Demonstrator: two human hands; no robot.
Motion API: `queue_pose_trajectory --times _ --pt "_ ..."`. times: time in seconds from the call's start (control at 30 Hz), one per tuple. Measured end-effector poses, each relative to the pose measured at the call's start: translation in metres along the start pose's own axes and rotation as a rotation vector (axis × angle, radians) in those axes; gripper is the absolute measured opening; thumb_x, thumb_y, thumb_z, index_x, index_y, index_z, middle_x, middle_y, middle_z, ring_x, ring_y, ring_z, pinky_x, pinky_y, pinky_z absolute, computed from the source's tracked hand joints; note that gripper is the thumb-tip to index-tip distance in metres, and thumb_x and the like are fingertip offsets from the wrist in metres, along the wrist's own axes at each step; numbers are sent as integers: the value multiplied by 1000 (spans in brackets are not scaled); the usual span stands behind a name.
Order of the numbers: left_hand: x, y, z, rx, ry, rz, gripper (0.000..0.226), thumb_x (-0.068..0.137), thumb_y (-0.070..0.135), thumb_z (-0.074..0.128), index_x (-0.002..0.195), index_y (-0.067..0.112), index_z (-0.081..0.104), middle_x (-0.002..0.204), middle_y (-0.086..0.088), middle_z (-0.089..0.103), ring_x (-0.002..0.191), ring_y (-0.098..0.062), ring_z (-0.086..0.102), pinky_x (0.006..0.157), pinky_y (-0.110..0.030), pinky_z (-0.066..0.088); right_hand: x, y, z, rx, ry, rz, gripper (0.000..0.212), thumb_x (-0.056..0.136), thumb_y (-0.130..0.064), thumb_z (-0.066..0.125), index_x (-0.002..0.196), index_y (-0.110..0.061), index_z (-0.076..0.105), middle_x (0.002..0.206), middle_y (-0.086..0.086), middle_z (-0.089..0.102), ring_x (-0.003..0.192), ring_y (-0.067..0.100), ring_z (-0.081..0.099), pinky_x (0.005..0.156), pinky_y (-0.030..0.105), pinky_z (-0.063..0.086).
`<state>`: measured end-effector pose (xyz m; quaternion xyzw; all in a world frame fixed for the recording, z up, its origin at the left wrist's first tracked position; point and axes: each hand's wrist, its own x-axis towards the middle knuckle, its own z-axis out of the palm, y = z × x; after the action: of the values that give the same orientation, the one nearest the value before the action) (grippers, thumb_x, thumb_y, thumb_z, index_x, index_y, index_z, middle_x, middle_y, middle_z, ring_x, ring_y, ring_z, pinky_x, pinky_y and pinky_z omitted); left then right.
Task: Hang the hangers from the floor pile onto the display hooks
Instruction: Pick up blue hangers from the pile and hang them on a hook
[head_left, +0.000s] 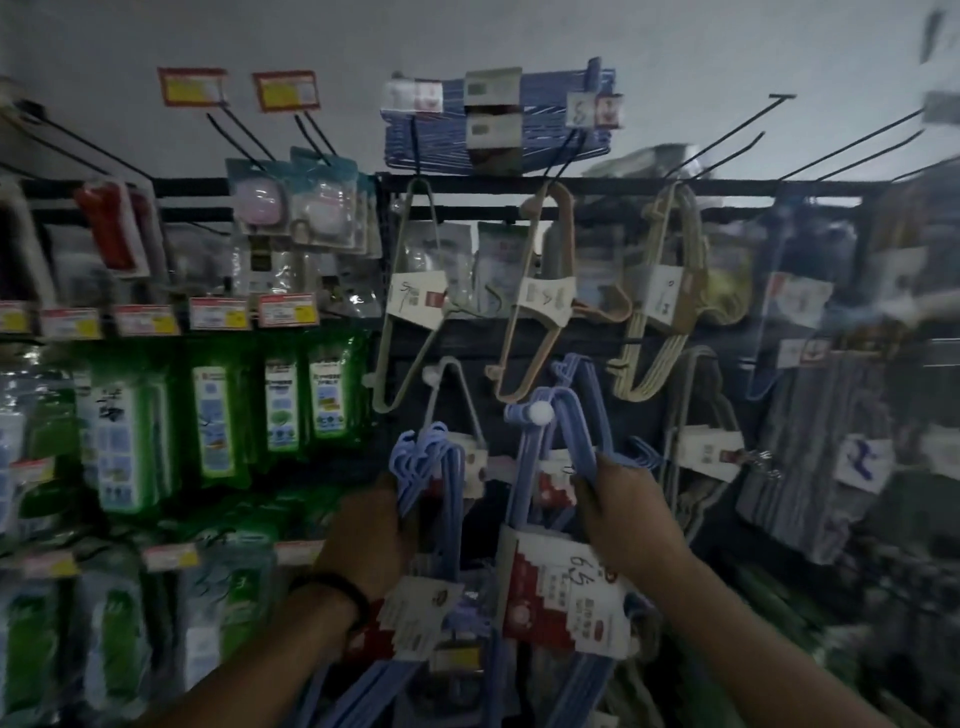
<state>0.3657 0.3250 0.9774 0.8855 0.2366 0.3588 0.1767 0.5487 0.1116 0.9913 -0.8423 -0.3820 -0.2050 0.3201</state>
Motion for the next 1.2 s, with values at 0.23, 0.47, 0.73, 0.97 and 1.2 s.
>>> queue_pose_trajectory --times 0.23,0.47,0.73,0.97,1.2 --pt "20 60 11 106 -27 51 30 106 39 52 113 12 62 81 -6 60 70 -29 59 65 -40 52 3 56 -64 -262 22 56 15 102 -20 53 113 -11 55 78 7 61 62 26 57 51 35 45" --pt "42 105 35 59 -93 145 21 103 7 56 107 27 59 84 3 63 73 -17 63 68 -32 57 55 92 -81 -413 6 23 31 97 -15 59 125 -11 45 103 17 65 92 37 65 64 40 44" --pt "72 151 76 -22 -42 180 24 104 9 54 91 27 64 81 -1 73 68 -6 70 61 -17 56 115 142 -45 -269 -52 -57 41 94 -23 66 125 -15 41 110 13 65 94 34 65 71 41 51" --pt "90 160 112 -106 2 100 21 110 19 50 98 27 65 72 5 75 62 -6 72 61 -21 57 162 167 4 -245 -36 -48 18 106 -16 46 123 -10 48 112 14 64 91 29 63 69 38 48" --pt "102 177 128 -270 17 17 17 109 13 49 105 12 66 72 -5 72 58 -9 71 54 -16 53 226 174 41 -285 -109 -101 30 107 -14 43 132 0 53 124 16 60 110 28 65 80 34 53"
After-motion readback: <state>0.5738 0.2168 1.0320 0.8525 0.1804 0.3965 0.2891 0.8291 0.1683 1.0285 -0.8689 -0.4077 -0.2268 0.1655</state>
